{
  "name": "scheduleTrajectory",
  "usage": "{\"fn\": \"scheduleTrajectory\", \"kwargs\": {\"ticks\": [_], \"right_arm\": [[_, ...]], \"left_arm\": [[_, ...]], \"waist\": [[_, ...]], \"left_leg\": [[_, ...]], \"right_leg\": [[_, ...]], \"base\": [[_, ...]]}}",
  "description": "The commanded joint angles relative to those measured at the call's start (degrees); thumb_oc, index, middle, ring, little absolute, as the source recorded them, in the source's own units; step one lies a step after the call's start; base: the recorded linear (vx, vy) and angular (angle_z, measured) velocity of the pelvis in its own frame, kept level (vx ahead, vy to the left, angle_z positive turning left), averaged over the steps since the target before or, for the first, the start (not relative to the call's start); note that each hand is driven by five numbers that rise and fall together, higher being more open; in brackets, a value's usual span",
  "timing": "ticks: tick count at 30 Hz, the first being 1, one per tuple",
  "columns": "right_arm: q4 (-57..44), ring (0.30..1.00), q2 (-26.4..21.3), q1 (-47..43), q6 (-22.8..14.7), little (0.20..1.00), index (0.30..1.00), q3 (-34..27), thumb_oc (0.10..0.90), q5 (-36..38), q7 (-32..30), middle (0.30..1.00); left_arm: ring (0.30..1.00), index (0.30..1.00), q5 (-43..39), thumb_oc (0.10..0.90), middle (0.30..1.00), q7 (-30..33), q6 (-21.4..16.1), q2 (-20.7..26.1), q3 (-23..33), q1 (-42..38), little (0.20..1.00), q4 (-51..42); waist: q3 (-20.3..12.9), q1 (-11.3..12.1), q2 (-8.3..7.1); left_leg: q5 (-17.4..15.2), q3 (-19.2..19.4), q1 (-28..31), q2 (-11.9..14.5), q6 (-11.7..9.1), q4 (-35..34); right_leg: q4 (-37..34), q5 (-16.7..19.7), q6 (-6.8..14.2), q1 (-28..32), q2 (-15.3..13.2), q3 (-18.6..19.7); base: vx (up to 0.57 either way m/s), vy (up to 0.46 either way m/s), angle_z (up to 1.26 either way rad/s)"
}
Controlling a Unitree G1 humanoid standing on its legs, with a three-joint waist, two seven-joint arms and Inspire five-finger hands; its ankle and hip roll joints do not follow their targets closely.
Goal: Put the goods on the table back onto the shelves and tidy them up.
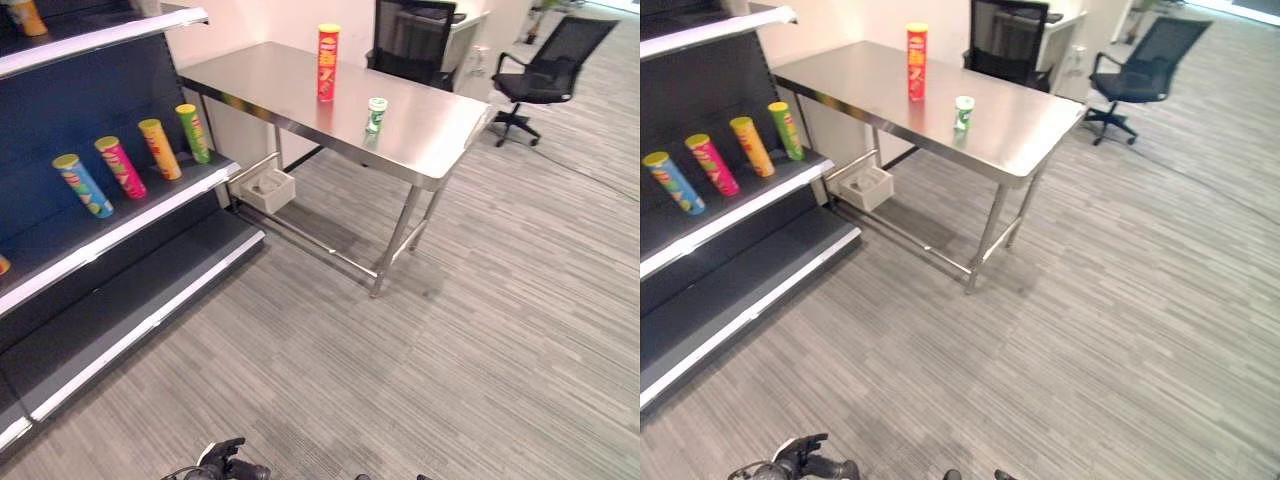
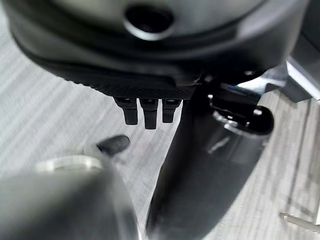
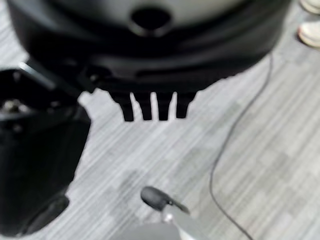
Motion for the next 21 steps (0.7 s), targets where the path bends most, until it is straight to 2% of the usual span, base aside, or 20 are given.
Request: {"fn": "scheduleTrajectory", "kwargs": {"ticks": [1,2,3,4,5,6,8,10,11,12,14,17,18,19,20,21], "right_arm": [[-1.83,0.900,-3.00,-4.37,-2.05,0.900,0.900,0.21,0.800,1.49,-0.97,0.900],[-1.66,0.900,-3.27,-4.90,-2.12,0.900,0.900,0.42,0.800,1.44,-1.19,0.900],[-1.66,0.900,-3.27,-4.90,-2.12,0.900,0.900,0.42,0.800,1.44,-1.19,0.900],[-1.45,0.900,-3.73,-5.77,-2.21,0.900,0.900,0.85,0.800,1.44,-1.36,0.900],[-1.05,0.900,-3.67,-5.91,-2.30,0.900,0.900,1.13,0.800,1.08,-1.10,0.900],[-0.58,0.900,-3.39,-6.19,-2.22,0.900,0.900,1.35,0.800,0.85,-1.08,0.900],[0.34,0.900,-2.04,-6.27,-1.81,0.900,0.900,2.05,0.800,-0.16,-0.50,0.900],[0.60,0.900,-1.24,-6.85,-1.55,0.900,0.900,2.76,0.800,-1.23,0.06,0.900],[0.12,0.900,-0.97,-7.61,-1.52,0.900,0.900,3.22,0.800,-2.01,0.64,0.900],[-0.54,0.900,-1.00,-7.11,-1.51,0.900,0.900,3.26,0.800,-2.48,1.11,0.900],[-1.61,0.900,-1.24,-6.89,-1.47,0.900,0.900,3.00,0.800,-2.44,1.08,0.900],[-1.61,0.900,-1.24,-6.89,-1.47,0.900,0.900,3.00,0.800,-2.44,1.08,0.900],[-2.08,0.900,-1.30,-6.83,-1.56,0.900,0.900,2.97,0.800,-2.38,0.99,0.900],[-2.83,0.900,-1.34,-6.70,-1.65,0.900,0.900,3.04,0.800,-2.14,0.96,0.900],[-2.84,0.900,-1.36,-6.68,-1.64,0.900,0.900,3.04,0.800,-2.14,0.96,0.900],[-3.52,0.900,-1.81,-6.78,-1.69,0.900,0.900,3.07,0.800,-2.06,0.93,0.900]], "left_arm": [[0.900,0.900,0.55,0.800,0.900,-0.37,-0.98,2.10,-0.31,-3.21,0.900,0.55],[0.900,0.900,0.57,0.800,0.900,-0.28,-1.01,2.00,-0.55,-3.36,0.900,0.78],[0.900,0.900,0.57,0.800,0.900,-0.28,-1.01,2.00,-0.55,-3.35,0.900,0.78],[0.900,0.900,0.37,0.800,0.900,-0.25,-1.15,1.62,-1.00,-3.86,0.900,1.61],[0.900,0.900,0.59,0.800,0.900,-0.36,-1.42,1.47,-1.04,-3.48,0.900,1.84],[0.900,0.900,0.70,0.800,0.900,-0.31,-1.63,1.51,-0.98,-3.33,0.900,2.02],[0.900,0.900,0.98,0.800,0.900,-0.24,-1.62,1.91,-0.19,-2.77,0.900,2.33],[0.900,0.900,1.67,0.800,0.900,-0.30,-1.53,2.18,0.49,-2.37,0.900,2.71],[0.900,0.900,2.10,0.800,0.900,-0.51,-1.51,2.60,0.92,-2.07,0.900,3.10],[0.900,0.900,2.53,0.800,0.900,-0.64,-1.32,2.84,1.19,-1.67,0.900,3.27],[0.900,0.900,2.52,0.800,0.900,-0.51,-1.04,2.97,1.50,-1.24,0.900,3.17],[0.900,0.900,2.52,0.800,0.900,-0.51,-1.04,2.97,1.50,-1.24,0.900,3.17],[0.900,0.900,2.45,0.800,0.900,-0.60,-1.02,3.22,1.55,-1.35,0.900,3.01],[0.900,0.900,2.19,0.800,0.900,-0.58,-1.19,3.65,1.70,-1.25,0.900,2.60],[0.900,0.900,2.19,0.800,0.900,-0.58,-1.18,3.64,1.70,-1.23,0.900,2.59],[0.900,0.900,1.78,0.800,0.900,-0.34,-1.54,3.88,1.95,-1.32,0.900,2.31]], "waist": [[4.06,0.14,-1.59],[4.44,0.47,-1.50],[4.43,0.46,-1.50],[4.75,2.06,-1.15],[4.12,2.10,-0.81],[3.77,2.19,-0.83],[2.00,2.19,-0.46],[2.08,2.93,-0.28],[3.08,3.75,0.20],[3.76,3.90,0.28],[5.22,3.37,0.41],[5.22,3.37,0.41],[5.87,3.25,0.75],[5.96,2.92,0.96],[6.03,2.88,1.02],[6.23,2.32,0.46]], "left_leg": [[-12.96,-1.00,3.19,-5.17,4.03,5.91],[-12.95,-2.89,2.37,-6.02,3.93,7.12],[-12.95,-2.90,2.35,-6.02,3.93,7.12],[-12.11,-11.37,-2.35,-11.65,4.89,4.67],[-11.23,-12.01,-1.51,-12.23,5.50,1.68],[-10.84,-12.17,-1.23,-12.53,5.62,1.05],[-9.48,-10.17,3.51,-12.18,6.68,-5.57],[-10.08,-8.88,4.77,-12.58,7.69,-6.09],[-10.80,-7.93,4.73,-12.94,9.13,-5.35],[-11.70,-7.74,5.66,-13.71,10.60,-4.90],[-12.08,-7.99,7.19,-14.50,12.07,-5.03],[-12.08,-7.99,7.19,-14.50,12.07,-5.03],[-12.15,-8.14,7.47,-14.32,12.39,-5.02],[-13.59,-8.86,9.31,-13.98,12.24,-5.43],[-13.65,-8.91,9.48,-13.90,12.21,-5.50],[-14.54,-10.06,10.75,-14.17,11.57,-6.02]], "right_leg": [[2.03,-1.59,5.28,-1.44,-2.88,4.03],[1.97,-1.77,5.10,-1.44,-2.80,4.21],[1.97,-1.77,5.10,-1.45,-2.80,4.21],[1.27,-1.56,5.40,-1.36,-2.27,5.48],[1.19,-1.63,5.74,-1.18,-2.11,5.80],[1.25,-1.57,5.89,-1.36,-2.16,6.33],[1.71,-1.66,6.51,-0.94,-2.67,7.23],[4.23,-1.82,7.46,-1.73,-3.86,7.78],[11.97,-2.63,8.61,-5.41,-5.81,8.35],[20.36,-1.06,9.88,-9.54,-7.35,9.58],[28.74,3.11,10.08,-13.28,-8.40,10.73],[28.74,3.11,10.08,-13.29,-8.40,10.73],[31.86,4.29,10.05,-14.88,-8.49,10.68],[31.36,4.20,9.32,-19.51,-8.95,10.36],[31.39,4.09,9.30,-19.35,-8.90,10.28],[24.00,4.05,9.24,-19.93,-8.29,10.10]], "base": [[-0.01,-0.128,0.03],[-0.01,-0.066,-0.02],[-0.01,-0.005,-0.09],[0.05,0.052,-0.13],[0.06,0.095,-0.30],[0.15,0.197,-0.50],[0.18,0.319,-0.52],[0.07,0.336,-0.52],[0.03,0.355,-0.66],[0.04,0.366,-0.57],[0.03,0.171,-0.47],[0.00,0.032,0.21],[0.17,0.068,0.30],[0.18,0.065,0.12],[0.33,-0.021,-0.14],[0.41,-0.172,-0.08]]}}
